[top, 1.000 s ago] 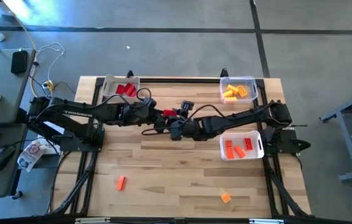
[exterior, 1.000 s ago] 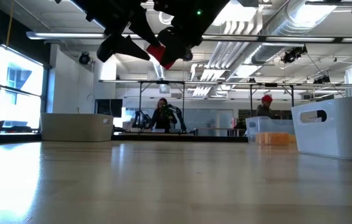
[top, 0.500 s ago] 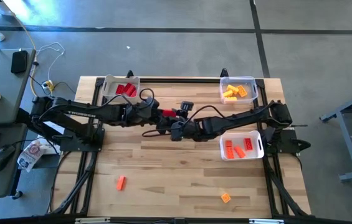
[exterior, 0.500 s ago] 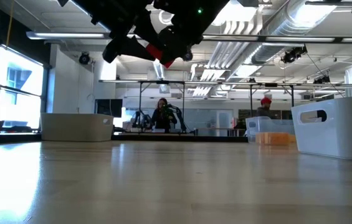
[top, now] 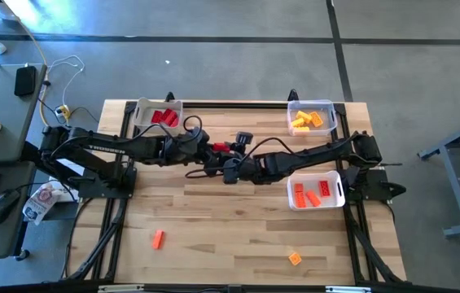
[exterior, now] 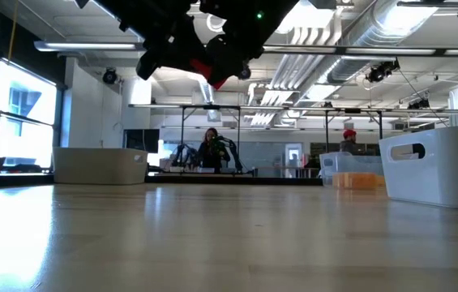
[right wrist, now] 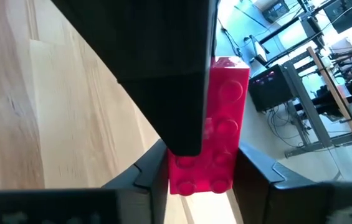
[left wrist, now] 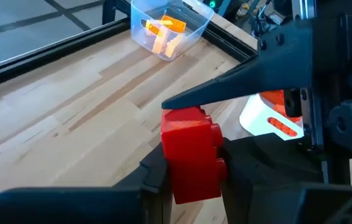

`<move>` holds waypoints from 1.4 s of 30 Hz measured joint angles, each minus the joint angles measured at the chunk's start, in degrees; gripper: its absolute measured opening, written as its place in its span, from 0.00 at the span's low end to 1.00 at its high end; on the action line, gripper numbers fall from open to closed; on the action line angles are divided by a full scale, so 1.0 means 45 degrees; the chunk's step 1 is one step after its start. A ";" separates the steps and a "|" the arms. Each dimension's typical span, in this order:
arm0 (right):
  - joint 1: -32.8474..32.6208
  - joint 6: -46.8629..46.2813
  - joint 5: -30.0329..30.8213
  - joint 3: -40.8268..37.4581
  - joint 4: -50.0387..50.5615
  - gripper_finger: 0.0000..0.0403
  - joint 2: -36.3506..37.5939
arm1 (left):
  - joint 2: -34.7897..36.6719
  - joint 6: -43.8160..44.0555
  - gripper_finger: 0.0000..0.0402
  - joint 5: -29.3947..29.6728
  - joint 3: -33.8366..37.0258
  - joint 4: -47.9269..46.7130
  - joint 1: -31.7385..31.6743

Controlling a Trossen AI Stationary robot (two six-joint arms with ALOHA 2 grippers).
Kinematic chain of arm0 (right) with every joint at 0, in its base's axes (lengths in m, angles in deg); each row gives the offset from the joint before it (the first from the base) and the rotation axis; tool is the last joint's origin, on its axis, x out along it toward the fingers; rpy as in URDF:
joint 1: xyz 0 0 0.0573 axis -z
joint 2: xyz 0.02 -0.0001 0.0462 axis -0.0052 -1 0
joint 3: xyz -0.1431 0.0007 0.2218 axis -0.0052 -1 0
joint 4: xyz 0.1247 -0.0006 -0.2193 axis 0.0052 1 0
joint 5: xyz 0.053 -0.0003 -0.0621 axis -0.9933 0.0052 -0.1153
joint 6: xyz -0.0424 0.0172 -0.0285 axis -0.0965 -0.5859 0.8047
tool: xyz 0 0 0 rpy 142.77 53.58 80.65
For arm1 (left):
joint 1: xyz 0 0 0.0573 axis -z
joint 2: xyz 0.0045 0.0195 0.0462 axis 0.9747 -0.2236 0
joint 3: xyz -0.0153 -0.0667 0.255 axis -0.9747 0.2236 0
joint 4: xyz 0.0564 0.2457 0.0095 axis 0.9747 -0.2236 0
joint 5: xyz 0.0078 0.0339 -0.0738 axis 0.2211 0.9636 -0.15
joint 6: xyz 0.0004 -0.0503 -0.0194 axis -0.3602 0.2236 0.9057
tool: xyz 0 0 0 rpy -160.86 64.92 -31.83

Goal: Sort & place blocks by color
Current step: Put the red game piece into the gray bin

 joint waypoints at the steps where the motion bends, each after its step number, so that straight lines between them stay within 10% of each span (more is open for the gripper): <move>1: 0.0000 0.0005 -0.0043 0.0000 0.0007 0.33 0.0000 | 0.0000 -0.0098 0.18 -0.0005 0.0000 -0.0032 0.0000; 8: -0.0013 -0.0267 -0.0498 0.0010 0.0203 0.49 -0.0005 | -0.0015 -0.0822 0.18 0.0102 0.0010 -0.0399 0.0000; 42: -0.1346 -0.6682 -0.4128 0.0034 0.4707 0.51 -0.0005 | -0.0019 -0.2235 0.18 0.2562 0.0019 -0.6325 -0.4834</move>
